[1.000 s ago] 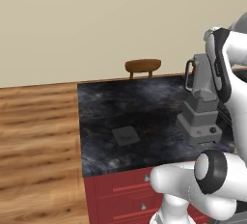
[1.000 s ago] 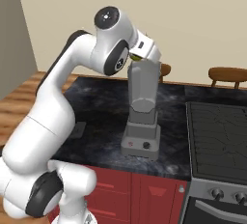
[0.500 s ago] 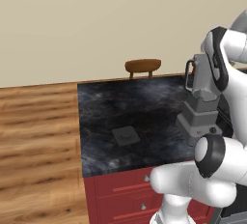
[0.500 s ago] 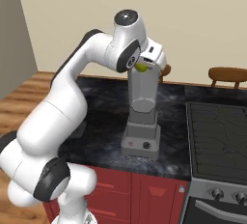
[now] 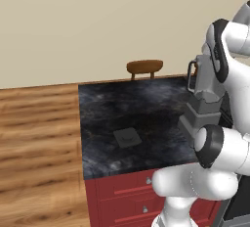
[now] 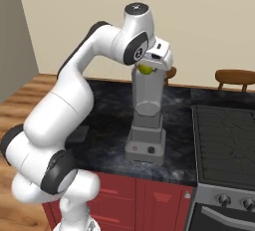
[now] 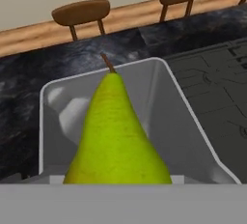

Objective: Open the blender lid, put the pear in the blender, close the lid, and start the blender.

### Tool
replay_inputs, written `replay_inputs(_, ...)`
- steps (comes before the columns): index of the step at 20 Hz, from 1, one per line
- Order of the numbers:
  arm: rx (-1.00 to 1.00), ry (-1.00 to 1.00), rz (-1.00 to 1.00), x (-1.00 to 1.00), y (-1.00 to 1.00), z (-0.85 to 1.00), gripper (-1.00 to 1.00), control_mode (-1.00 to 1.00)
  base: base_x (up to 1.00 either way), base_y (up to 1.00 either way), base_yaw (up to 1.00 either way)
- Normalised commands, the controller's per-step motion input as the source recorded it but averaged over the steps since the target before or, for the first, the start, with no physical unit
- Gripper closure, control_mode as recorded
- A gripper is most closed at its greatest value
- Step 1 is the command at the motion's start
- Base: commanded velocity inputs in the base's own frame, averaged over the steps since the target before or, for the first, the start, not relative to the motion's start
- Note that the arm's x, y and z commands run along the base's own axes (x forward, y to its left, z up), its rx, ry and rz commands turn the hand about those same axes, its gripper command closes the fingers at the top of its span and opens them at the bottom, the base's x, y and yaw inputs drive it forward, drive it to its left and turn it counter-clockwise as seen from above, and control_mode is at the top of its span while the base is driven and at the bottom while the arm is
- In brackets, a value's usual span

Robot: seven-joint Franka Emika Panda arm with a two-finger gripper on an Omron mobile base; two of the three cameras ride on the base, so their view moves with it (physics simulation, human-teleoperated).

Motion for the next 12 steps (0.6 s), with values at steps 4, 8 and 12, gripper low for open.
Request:
replay_inputs(4,0.00,0.14,0.07,0.00,0.00,-0.58,1.00,-1.00,0.00,0.00,0.00)
replay_inputs(8,0.00,0.02,0.08,-0.24,0.00,-0.46,1.00,-1.00,0.00,0.00,0.00)
replay_inputs(12,0.00,0.00,0.07,-0.60,0.00,-0.45,1.00,-1.00,0.00,0.00,0.00)
